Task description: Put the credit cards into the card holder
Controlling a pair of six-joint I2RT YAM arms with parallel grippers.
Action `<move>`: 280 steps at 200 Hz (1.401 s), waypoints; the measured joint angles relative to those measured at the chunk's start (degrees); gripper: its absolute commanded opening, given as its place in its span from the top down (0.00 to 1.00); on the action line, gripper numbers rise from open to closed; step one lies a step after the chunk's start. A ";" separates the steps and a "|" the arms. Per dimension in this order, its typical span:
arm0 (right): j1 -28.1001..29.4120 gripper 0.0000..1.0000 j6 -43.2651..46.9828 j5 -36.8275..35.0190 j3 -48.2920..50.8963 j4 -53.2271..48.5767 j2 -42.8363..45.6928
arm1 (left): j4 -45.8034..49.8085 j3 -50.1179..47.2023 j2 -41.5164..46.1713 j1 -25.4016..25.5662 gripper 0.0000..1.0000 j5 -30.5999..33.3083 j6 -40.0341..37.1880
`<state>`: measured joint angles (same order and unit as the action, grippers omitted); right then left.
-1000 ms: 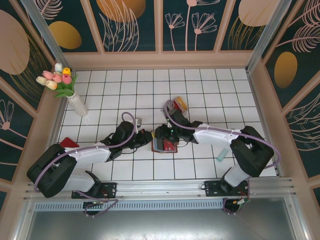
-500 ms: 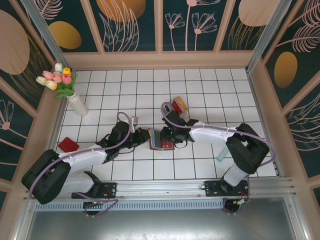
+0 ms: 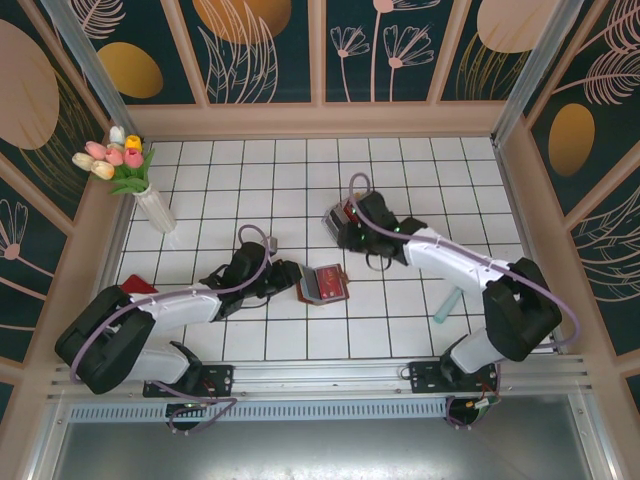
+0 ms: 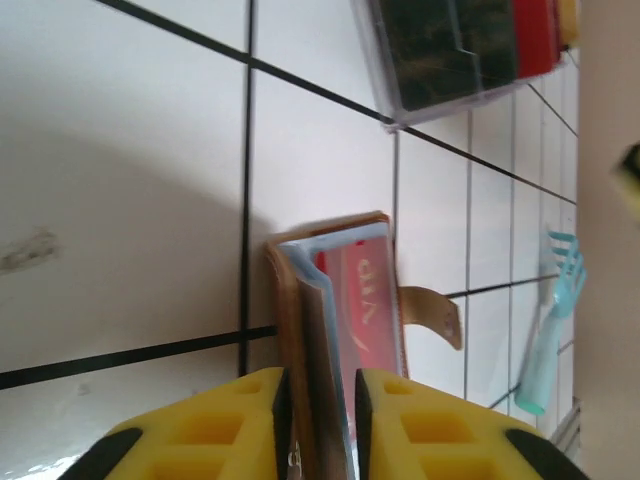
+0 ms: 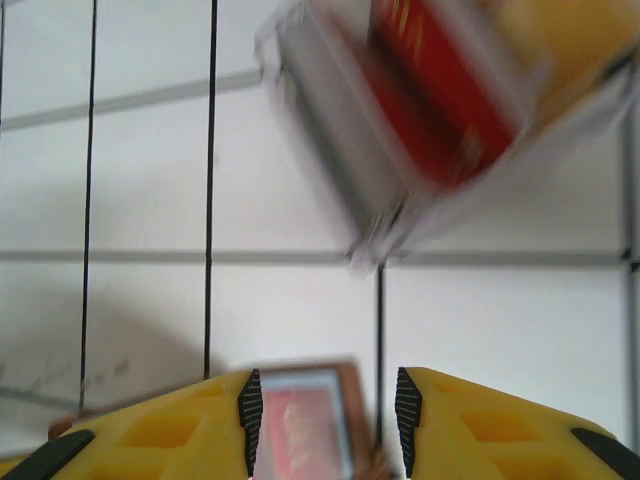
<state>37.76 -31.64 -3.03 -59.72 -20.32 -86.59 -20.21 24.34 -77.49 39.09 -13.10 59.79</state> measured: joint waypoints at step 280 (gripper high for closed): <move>-4.04 0.99 21.14 -5.27 -26.71 -13.86 -19.96 | 14.84 3.58 8.07 -0.22 0.35 12.76 -4.44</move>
<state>33.71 -10.50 -8.29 -86.43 -34.17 -106.54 -5.37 27.92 -69.43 38.87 -0.34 55.35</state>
